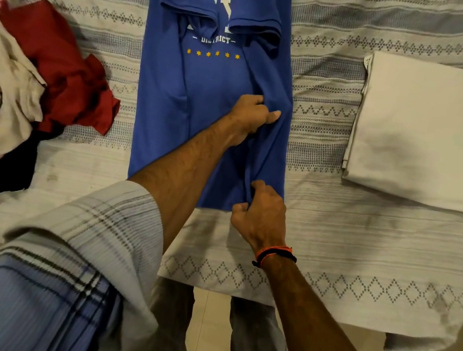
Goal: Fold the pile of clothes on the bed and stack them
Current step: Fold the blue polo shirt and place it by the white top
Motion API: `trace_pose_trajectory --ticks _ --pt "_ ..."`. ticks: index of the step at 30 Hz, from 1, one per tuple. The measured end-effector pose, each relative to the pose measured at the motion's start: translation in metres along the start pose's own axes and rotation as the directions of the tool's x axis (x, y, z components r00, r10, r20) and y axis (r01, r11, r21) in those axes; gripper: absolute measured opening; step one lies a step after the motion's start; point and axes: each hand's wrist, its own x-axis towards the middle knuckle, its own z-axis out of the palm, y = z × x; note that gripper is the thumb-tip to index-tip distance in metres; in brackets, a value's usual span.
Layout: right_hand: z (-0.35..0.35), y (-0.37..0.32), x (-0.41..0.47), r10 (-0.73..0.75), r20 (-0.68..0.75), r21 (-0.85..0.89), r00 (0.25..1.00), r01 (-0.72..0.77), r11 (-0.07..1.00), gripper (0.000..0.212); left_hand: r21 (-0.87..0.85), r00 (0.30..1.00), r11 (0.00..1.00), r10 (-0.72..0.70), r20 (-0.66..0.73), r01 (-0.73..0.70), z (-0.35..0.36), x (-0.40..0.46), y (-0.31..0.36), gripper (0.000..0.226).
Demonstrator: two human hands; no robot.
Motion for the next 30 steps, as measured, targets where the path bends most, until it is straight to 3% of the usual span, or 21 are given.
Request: trace_pose_trajectory --ticks 6,10,12,15,17,20,22,26,30 --pt "0.007 -0.016 0.001 -0.044 0.107 -0.051 0.993 0.050 0.997 0.042 -0.014 0.993 0.998 0.064 -0.103 -0.065 -0.013 0.004 0.009 0.044" --pt "0.016 -0.018 -0.004 -0.027 0.151 -0.174 0.988 0.054 0.983 0.056 0.277 0.971 0.960 0.093 -0.219 -0.029 -0.029 -0.001 0.003 0.062" --pt "0.015 -0.017 -0.004 -0.011 0.129 -0.192 0.992 0.036 0.981 0.058 0.289 0.958 0.957 0.088 -0.274 -0.006 -0.036 -0.002 -0.009 0.066" --pt "0.008 -0.010 0.002 0.014 0.037 -0.169 0.999 -0.008 0.986 0.046 0.215 0.941 0.977 0.064 -0.332 0.010 -0.043 -0.008 -0.026 0.062" --pt "0.005 -0.002 0.007 0.032 -0.115 -0.131 0.993 -0.047 0.990 0.038 0.183 0.949 0.983 0.055 -0.312 0.003 -0.044 -0.014 -0.034 0.065" --pt "0.005 0.009 0.013 0.084 -0.311 -0.127 0.947 -0.129 0.984 0.052 0.234 0.963 0.972 0.063 -0.262 0.000 -0.044 -0.026 -0.043 0.072" --pt "0.003 0.013 0.016 0.150 -0.276 -0.029 0.950 -0.164 0.986 0.061 0.290 0.968 0.957 0.069 -0.240 0.004 -0.041 -0.039 -0.051 0.074" --pt "-0.005 0.015 0.019 0.264 -0.128 0.348 0.956 -0.206 0.915 0.061 0.257 0.943 0.966 0.115 -0.312 -0.032 -0.040 -0.068 -0.070 0.066" --pt "-0.010 0.016 0.020 0.353 -0.046 0.427 0.935 -0.301 0.853 0.051 0.370 0.788 0.927 0.266 -0.556 -0.052 -0.066 -0.101 -0.087 0.041"
